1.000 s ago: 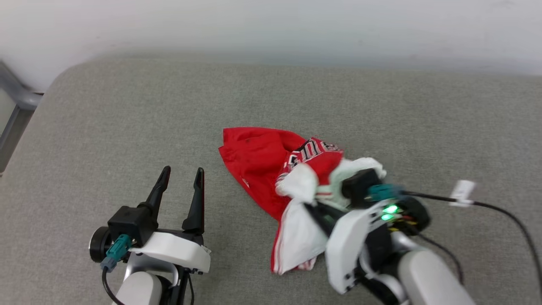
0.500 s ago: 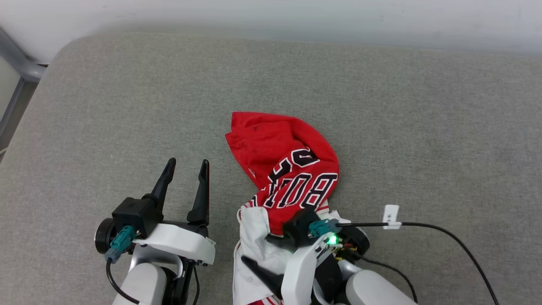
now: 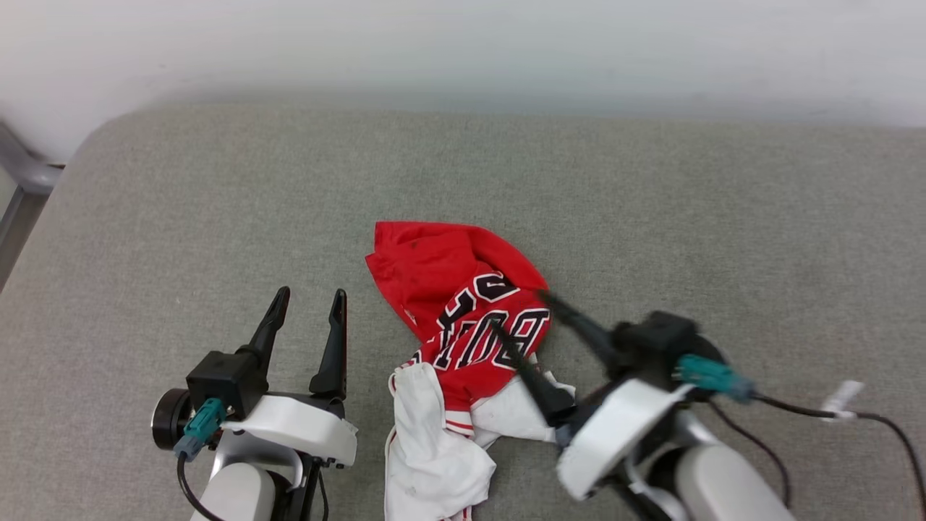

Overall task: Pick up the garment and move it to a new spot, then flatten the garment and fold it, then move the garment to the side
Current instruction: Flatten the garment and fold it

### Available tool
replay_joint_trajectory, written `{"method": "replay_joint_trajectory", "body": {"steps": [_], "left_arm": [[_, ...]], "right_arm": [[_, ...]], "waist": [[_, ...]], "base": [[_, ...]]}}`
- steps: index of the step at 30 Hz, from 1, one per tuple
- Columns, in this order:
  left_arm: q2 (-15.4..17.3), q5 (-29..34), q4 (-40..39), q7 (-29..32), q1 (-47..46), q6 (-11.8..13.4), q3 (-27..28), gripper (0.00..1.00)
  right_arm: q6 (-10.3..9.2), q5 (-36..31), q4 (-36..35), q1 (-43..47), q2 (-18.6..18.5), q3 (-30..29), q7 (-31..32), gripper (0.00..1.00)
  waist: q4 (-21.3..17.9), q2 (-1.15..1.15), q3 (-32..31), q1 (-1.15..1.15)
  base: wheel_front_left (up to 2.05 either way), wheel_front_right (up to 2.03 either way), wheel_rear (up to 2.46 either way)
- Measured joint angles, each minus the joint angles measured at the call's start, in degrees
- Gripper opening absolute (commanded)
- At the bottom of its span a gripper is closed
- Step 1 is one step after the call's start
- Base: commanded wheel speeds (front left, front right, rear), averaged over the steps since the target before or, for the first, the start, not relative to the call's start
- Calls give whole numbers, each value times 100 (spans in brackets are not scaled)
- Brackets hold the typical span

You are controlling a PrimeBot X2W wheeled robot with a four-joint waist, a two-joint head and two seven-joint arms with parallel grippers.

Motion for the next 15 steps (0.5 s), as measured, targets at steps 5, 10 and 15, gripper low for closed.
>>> {"method": "replay_joint_trajectory", "body": {"steps": [5,10,15], "left_arm": [[19,7,-18,0,82,29,24,100],[41,9,-46,0,179,41,23,100],[69,23,-68,0,209,44,16,100]], "right_arm": [[-1,-332,-201,465,-1,-1126,179,100],[-1,-702,-353,892,-7,-1906,912,100],[0,-647,-545,1083,-364,-1817,2107,100]], "waist": [[-61,0,-161,0],[-92,0,-244,0],[-101,0,-243,0]], "base": [[0,0,0],[0,0,0],[0,0,0]]}}
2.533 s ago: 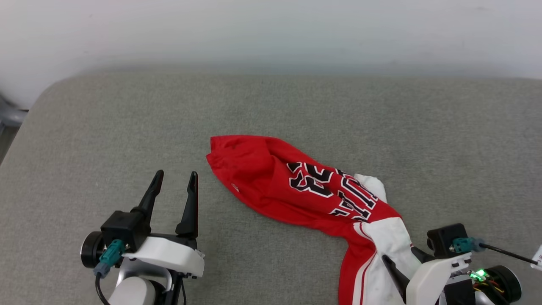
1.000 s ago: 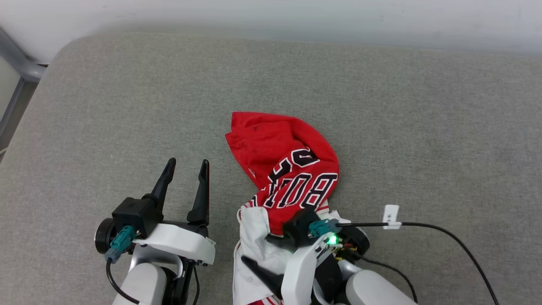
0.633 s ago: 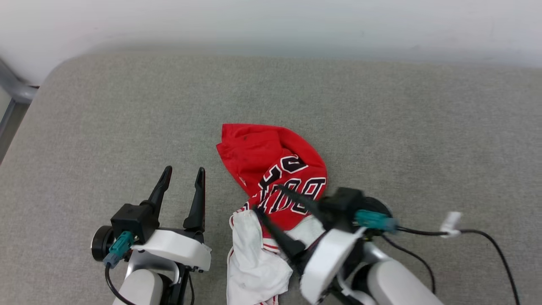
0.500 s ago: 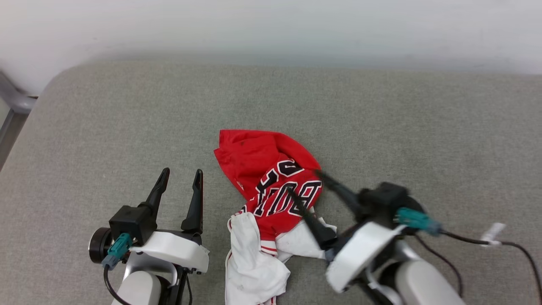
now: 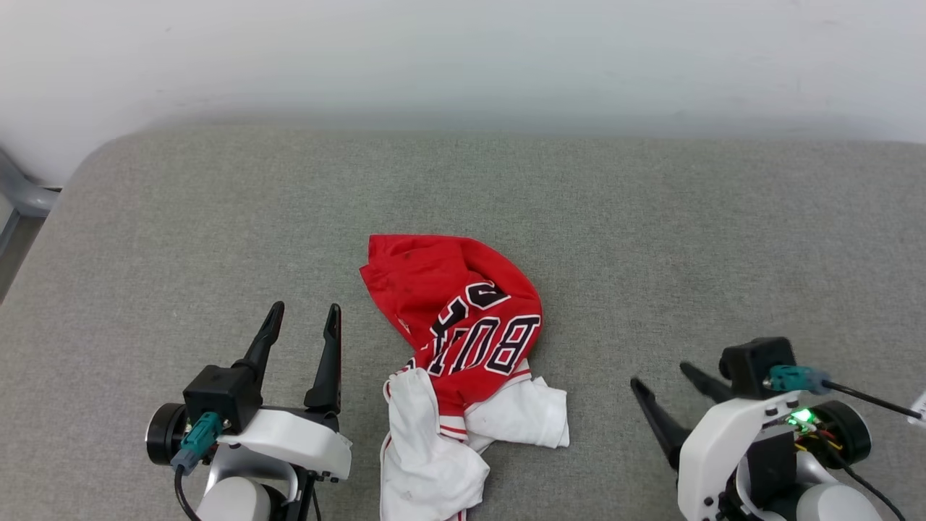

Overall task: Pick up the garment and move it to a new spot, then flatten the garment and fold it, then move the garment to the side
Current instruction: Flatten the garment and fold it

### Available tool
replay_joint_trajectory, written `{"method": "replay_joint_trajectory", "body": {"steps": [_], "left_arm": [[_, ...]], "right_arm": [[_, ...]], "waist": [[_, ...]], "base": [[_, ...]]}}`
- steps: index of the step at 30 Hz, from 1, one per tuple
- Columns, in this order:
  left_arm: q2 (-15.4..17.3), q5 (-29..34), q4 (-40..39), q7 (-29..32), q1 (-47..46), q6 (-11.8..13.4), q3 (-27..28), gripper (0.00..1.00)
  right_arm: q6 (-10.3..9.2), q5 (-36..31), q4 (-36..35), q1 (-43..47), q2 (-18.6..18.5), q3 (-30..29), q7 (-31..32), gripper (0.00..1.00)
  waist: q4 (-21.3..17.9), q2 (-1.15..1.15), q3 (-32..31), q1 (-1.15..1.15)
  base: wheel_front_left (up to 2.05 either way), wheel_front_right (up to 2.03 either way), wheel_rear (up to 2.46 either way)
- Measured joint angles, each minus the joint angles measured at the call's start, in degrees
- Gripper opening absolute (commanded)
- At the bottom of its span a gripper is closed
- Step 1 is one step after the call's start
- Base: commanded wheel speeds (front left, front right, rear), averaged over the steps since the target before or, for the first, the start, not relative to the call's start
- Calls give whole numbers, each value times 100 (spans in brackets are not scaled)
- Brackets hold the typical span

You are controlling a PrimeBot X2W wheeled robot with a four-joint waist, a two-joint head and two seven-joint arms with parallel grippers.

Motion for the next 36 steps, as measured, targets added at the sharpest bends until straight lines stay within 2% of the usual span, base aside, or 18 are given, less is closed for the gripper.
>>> {"method": "replay_joint_trajectory", "body": {"steps": [4,7,12,22,24,30,36], "left_arm": [[-1,-4,1,0,-1,0,-23,100],[-9,-15,-9,0,-69,-5,-54,100],[-54,-14,-78,0,-260,-23,-87,100],[-180,25,-182,0,-412,-82,4,100],[-203,29,-172,0,-413,-104,31,100],[-241,86,-126,0,-402,-120,156,100],[-241,156,-96,0,-371,-159,201,100]], "right_arm": [[-1,332,-101,11,-278,356,828,100],[0,515,-121,-134,-378,683,1190,100],[0,644,164,-574,-454,1188,1416,100],[-1,918,1513,-1323,-517,1871,1694,100],[-2,1001,1669,-1407,-515,1948,1798,0],[2,1233,1708,-1462,-499,2020,1669,0],[0,1137,888,-1593,-568,1408,1195,0]], "waist": [[27,0,58,0],[96,0,145,0],[265,0,369,0],[616,0,846,0],[655,0,889,0],[572,0,852,1],[381,0,659,1]], "base": [[0,0,0],[0,0,0],[0,0,0],[0,0,0],[0,0,0],[0,0,0],[0,0,0]]}}
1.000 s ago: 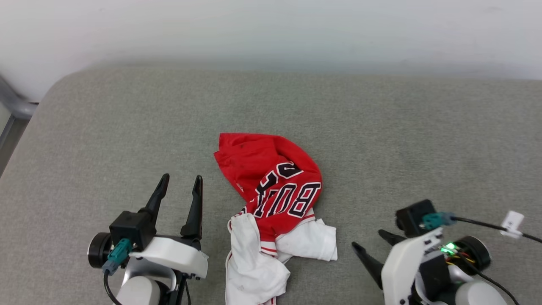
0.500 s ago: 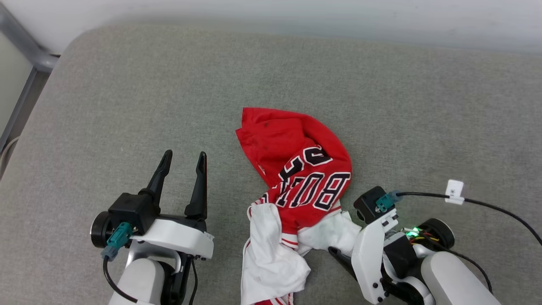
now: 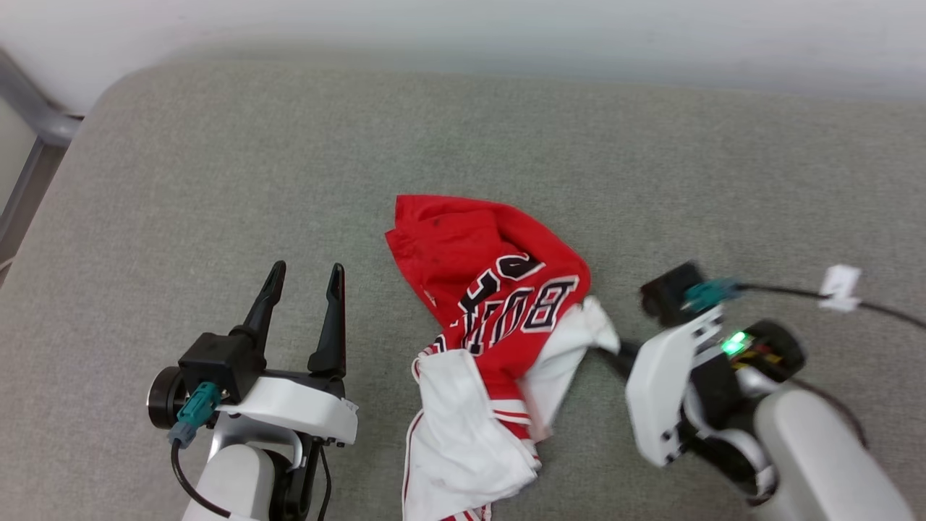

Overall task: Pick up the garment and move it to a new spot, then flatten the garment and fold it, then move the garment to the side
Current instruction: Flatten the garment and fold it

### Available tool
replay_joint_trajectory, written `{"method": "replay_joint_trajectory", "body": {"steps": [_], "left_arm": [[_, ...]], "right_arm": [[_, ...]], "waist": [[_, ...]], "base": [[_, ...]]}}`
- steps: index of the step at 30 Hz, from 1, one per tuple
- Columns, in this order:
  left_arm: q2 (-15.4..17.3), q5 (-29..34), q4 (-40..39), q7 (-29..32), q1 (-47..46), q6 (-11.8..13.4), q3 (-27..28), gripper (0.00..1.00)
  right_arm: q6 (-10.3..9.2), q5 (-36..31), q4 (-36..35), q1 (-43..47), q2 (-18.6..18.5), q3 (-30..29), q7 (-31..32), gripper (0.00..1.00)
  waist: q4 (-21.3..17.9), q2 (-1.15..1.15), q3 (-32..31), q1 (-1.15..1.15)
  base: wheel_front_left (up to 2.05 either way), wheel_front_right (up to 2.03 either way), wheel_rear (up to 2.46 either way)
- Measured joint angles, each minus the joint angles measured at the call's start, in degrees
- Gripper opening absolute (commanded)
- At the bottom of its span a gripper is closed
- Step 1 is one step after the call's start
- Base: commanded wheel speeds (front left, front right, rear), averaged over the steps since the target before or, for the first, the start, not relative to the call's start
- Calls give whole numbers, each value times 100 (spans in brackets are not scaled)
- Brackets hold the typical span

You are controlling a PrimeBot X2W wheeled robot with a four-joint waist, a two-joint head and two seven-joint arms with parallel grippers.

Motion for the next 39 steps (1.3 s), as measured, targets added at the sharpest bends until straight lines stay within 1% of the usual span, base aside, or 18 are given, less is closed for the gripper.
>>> {"method": "replay_joint_trajectory", "body": {"steps": [2,5,9,12,14,16,18,19,20,21,22,25,28,33,36,39], "left_arm": [[-1,24,11,-1,14,-13,4,100],[-16,32,34,-1,90,-14,8,100],[-44,38,38,-1,151,-15,0,100],[-45,44,44,-7,192,-22,5,100],[-42,65,62,-7,209,-25,2,100],[-27,74,81,-7,210,-43,2,100],[-11,79,109,-7,210,-47,1,100],[3,80,122,-7,211,-48,5,100],[13,80,135,-7,212,-48,7,100],[23,80,147,-7,214,-48,-1,100],[32,80,168,-7,219,-48,0,100],[43,80,225,-8,258,-52,-20,100],[46,79,277,-8,346,-58,-34,100],[57,66,354,-5,511,-30,-47,100],[85,36,368,24,611,-14,-51,100],[118,32,328,71,671,12,-45,100]], "right_arm": [[0,-135,-339,6,-30,-311,-37,0],[0,-331,-731,241,-68,-951,-5,0],[0,-598,-918,921,9,-2092,88,0],[1,-756,-817,1401,243,-2948,110,0],[0,-867,-632,1646,366,-3384,76,0],[0,-833,-400,1784,508,-3640,-26,0],[0,-836,-152,1863,568,-3678,-158,0],[0,-783,-36,1865,617,-3679,-256,6],[0,-775,89,1866,642,-3648,-345,30],[0,-794,177,1865,650,-3598,-455,56],[0,-764,250,1853,669,-3567,-604,100],[0,-754,433,1831,695,-3431,-1063,100],[0,-810,485,1840,708,-3412,-1612,100],[0,-876,620,2011,742,-3474,-2208,100],[0,-964,566,2146,740,-3527,-2603,100],[-1,-1114,341,2206,749,-3568,-3136,100]], "waist": [[-62,0,-76,0],[-144,0,-194,0],[-226,0,-298,0],[-255,0,-326,0],[-260,0,-326,0],[-272,0,-326,0],[-282,0,-333,0],[-288,0,-337,0],[-295,0,-344,0],[-300,0,-354,0],[-304,0,-367,0],[-306,0,-430,0],[-296,0,-535,0],[-298,0,-755,0],[-304,0,-905,-1],[-324,0,-1020,-1]], "base": [[0,0,0],[0,0,0],[0,0,0],[0,0,0],[0,0,0],[0,0,0],[0,0,0],[0,0,0],[0,0,0],[0,0,0],[0,0,0],[0,0,0],[0,0,0],[0,0,0],[0,0,0],[0,0,0]]}}
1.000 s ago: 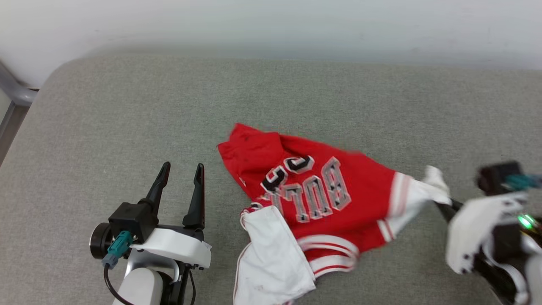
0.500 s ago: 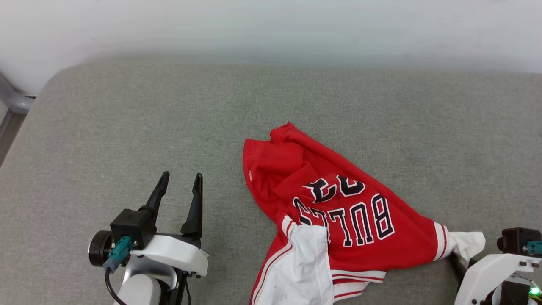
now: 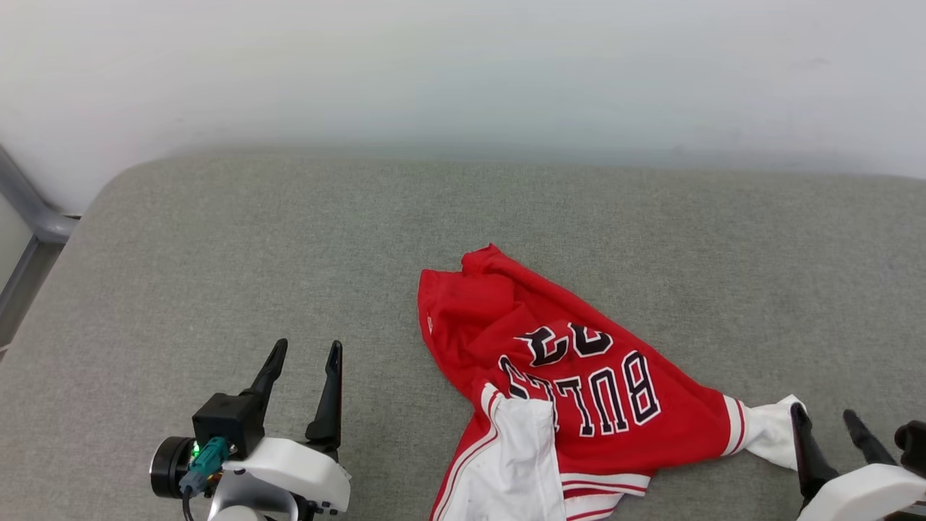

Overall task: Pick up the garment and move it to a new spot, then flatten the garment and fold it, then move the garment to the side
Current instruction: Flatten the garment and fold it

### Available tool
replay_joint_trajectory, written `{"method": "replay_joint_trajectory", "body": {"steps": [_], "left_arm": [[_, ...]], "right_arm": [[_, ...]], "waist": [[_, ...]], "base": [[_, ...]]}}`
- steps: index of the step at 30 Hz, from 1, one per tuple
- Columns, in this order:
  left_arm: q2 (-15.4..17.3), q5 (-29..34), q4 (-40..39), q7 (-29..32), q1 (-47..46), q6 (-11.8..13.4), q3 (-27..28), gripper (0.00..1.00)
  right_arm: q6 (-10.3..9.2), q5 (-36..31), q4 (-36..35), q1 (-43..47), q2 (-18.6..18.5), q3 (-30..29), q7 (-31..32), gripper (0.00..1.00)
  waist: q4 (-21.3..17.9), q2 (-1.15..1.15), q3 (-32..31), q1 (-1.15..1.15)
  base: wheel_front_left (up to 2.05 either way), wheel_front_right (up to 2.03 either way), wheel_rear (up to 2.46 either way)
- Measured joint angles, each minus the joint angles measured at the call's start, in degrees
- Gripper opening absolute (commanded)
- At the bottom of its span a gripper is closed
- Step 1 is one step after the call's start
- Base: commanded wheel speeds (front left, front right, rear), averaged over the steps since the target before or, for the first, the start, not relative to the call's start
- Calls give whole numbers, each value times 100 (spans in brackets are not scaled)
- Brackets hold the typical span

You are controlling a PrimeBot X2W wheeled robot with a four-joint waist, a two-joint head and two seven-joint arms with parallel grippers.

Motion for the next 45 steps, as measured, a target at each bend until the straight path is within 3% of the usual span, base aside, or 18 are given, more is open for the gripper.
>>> {"method": "replay_joint_trajectory", "body": {"steps": [6,12,22,28,32,33,34,35,45], "left_arm": [[44,0,-120,122,34,14,-102,100],[57,-13,-292,637,32,-129,-385,100],[0,-341,-676,2753,24,-417,-1726,100],[268,-543,-723,3922,-48,-457,-2234,100],[465,-613,-687,4274,-182,-463,-2428,100],[491,-653,-679,4340,-218,-464,-2480,60],[513,-680,-687,4354,-234,-464,-2517,13],[530,-694,-704,4318,-242,-464,-2536,0],[688,-766,-953,3673,-447,-409,-2335,0]], "right_arm": [[1,-232,-501,99,45,248,-767,100],[1,-436,-1232,298,120,658,-914,100],[1,-475,-2140,579,174,1089,-465,100],[1,-404,-2163,502,175,1189,-467,100],[1,-336,-2136,404,176,1245,-492,100],[1,-307,-2117,393,176,1248,-510,100],[1,-293,-2093,393,176,1251,-519,100],[1,-258,-2052,391,176,1244,-538,100],[1,-170,-1882,329,176,1102,-627,100]], "waist": [[-102,0,-88,0],[-200,0,-118,0],[-399,0,77,1],[-537,0,290,1],[-633,0,411,1],[-656,0,434,1],[-673,0,454,1],[-685,0,476,1],[-551,0,495,1]], "base": [[0,0,0],[0,0,0],[0,0,0],[0,0,0],[0,0,0],[0,0,0],[0,0,0],[0,0,0],[0,0,0]]}}
